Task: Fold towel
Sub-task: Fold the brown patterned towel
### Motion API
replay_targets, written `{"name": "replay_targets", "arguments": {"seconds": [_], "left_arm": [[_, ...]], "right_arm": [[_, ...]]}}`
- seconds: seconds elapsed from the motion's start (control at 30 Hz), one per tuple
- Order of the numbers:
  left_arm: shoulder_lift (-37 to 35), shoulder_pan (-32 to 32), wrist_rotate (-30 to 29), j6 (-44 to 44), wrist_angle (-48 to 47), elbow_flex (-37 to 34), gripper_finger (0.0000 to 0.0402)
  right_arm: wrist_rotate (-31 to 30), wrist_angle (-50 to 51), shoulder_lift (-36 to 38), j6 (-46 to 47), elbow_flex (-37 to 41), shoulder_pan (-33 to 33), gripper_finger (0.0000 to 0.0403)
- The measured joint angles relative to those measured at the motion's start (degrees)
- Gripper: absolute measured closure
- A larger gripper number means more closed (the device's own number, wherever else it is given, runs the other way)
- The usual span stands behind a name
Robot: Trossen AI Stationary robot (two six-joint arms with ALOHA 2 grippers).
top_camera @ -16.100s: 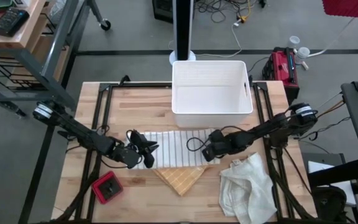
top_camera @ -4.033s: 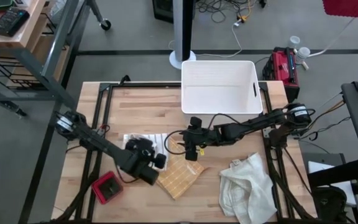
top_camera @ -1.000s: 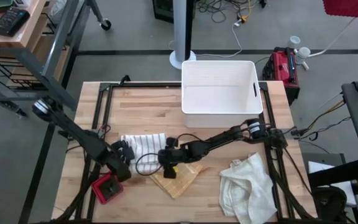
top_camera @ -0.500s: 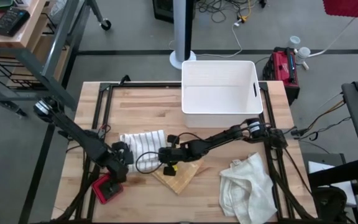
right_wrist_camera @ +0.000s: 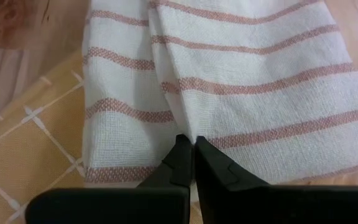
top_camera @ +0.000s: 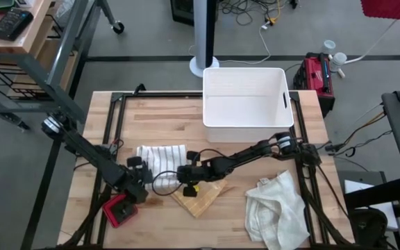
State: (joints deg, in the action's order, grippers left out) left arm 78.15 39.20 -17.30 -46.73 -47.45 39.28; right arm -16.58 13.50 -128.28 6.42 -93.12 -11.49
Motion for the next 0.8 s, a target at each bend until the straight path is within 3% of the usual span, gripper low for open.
{"name": "replay_targets", "arguments": {"seconds": [0.13,0.3,0.63,0.8], "left_arm": [[-0.02,0.02,-0.82,0.25,-5.59,2.41,0.0312],[0.08,0.02,-0.35,1.69,-5.67,2.91,0.0312],[0.22,-0.06,-4.68,2.07,0.02,-2.56,0.0239],[0.22,-0.39,-4.52,-1.16,2.10,-5.80,0.0222]], "right_arm": [[0.00,-0.16,0.43,-0.45,0.02,0.00,0.0402],[0.02,-0.26,0.67,-0.57,0.02,0.00,0.0402],[0.04,-0.43,0.68,-0.66,0.04,0.00,0.0403],[0.11,-0.48,0.70,-1.08,0.04,0.00,0.0403]]}}
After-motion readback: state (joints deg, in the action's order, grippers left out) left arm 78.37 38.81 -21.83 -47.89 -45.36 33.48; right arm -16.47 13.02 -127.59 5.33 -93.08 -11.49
